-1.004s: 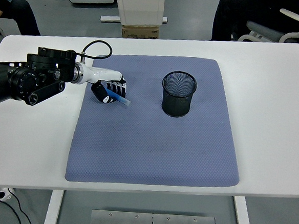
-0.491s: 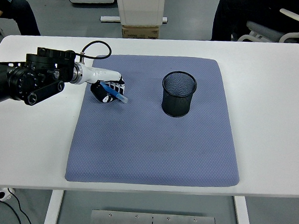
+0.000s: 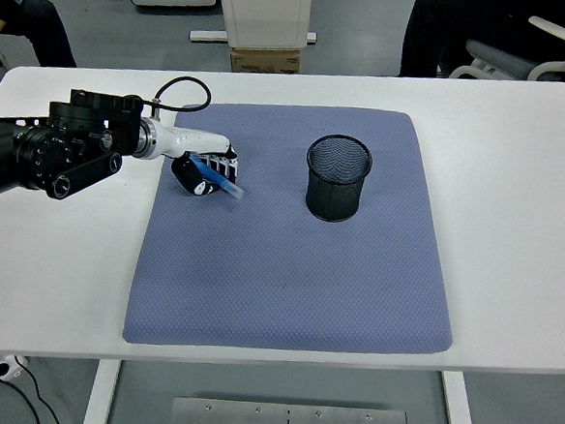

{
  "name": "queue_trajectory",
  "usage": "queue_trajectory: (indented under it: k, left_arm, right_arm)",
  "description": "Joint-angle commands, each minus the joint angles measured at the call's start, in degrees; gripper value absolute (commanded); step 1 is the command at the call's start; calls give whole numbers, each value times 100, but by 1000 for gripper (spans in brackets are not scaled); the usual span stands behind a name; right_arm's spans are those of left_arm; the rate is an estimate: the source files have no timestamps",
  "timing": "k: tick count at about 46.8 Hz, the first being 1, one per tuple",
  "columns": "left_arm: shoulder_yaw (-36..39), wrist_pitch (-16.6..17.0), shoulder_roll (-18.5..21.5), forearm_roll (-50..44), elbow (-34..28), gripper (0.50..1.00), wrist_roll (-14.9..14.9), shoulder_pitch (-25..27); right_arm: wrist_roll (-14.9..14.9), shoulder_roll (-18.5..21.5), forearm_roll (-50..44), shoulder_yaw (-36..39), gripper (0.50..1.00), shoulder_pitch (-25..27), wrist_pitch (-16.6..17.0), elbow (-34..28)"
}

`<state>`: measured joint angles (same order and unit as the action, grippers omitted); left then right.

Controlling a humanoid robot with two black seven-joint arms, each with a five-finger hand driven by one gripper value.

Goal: Left hand places marker in pen holder

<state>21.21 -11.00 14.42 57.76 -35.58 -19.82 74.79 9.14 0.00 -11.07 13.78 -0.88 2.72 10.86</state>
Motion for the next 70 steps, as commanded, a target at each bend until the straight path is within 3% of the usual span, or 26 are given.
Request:
queue_trajectory:
  k: [1,25,36,44,49,70]
  left_arm:
    - [-3,1,0,-2,-1,593,4,1]
    - [-3,-7,17,-28,-1,599,4,10]
    - [-3,-7,0,-37,-1,578,4,10]
    - [-3,-7,8,-46,-1,599,4,10]
    - [-12,1,0,-54,-1,651,4,10]
    - [-12,36,-9,-54,-1,631,4,10]
  right_arm:
    - [0,0,0,2,1000,0,0,4]
    - [0,0,0,-7,1000,0,0,4]
    - [0,0,0,-7,1000,0,0,4]
    - [0,0,0,2,1000,0,0,4]
    - [0,0,0,2,1000,0,0,4]
    - [0,0,0,2,1000,0,0,-5]
